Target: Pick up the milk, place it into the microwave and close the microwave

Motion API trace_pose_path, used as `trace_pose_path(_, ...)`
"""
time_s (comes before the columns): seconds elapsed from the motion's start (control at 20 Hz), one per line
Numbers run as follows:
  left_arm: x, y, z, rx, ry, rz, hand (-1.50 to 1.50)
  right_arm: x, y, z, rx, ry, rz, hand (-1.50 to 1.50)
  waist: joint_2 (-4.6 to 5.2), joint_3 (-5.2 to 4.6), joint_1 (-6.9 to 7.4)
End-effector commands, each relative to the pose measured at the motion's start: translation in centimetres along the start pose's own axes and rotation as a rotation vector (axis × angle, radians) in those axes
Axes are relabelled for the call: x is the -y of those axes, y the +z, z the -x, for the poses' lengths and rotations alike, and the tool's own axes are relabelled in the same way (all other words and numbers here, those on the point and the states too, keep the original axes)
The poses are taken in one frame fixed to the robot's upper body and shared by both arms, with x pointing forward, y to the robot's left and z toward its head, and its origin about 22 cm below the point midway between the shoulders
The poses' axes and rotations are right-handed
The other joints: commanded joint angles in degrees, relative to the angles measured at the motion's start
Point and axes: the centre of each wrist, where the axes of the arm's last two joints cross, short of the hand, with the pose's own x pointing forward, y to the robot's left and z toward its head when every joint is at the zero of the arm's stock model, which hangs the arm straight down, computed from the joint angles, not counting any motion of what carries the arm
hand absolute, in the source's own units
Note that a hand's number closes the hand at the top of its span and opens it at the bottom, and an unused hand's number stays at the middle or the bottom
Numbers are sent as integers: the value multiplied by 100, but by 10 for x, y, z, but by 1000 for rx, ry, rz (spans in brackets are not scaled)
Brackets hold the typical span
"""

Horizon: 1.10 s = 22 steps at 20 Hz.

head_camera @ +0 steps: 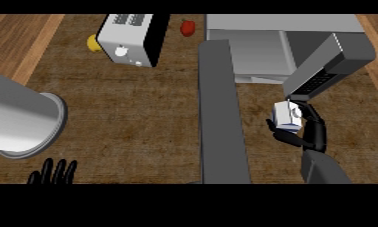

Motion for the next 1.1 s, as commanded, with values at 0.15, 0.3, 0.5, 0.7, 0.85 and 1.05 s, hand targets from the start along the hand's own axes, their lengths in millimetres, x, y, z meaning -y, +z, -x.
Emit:
trace_pose_path(0.15, 5, 6, -5, -12, -6, 10, -150, -3, -7, -3, 121, -11, 63, 150, 13, 11, 17)
trace_pose_path(0.3, -13, -8, -10, -7, -2, 9, -150, -16, -22, -12, 148, -46, -38, 150, 28, 12, 28)
trace_pose_path(0.5, 3, -10, -10, 11, 3, 8, -150, -45, -15, -15, 199, -119, -82, 150, 30, 16, 38)
trace_pose_path(0.7, 3, -7, 2, 12, 6, 6, -150, -49, -20, -18, 188, -130, -78, 150, 9, 6, -1)
trace_pose_path(0.85, -19, -6, 1, -4, 32, -9, -150, -46, 3, -7, 197, -140, -90, 150, 4, 3, -31)
trace_pose_path(1.05, -8, -4, -7, 6, -2, -10, -150, -51, -22, -26, 237, -147, -113, 150, -52, -9, -145)
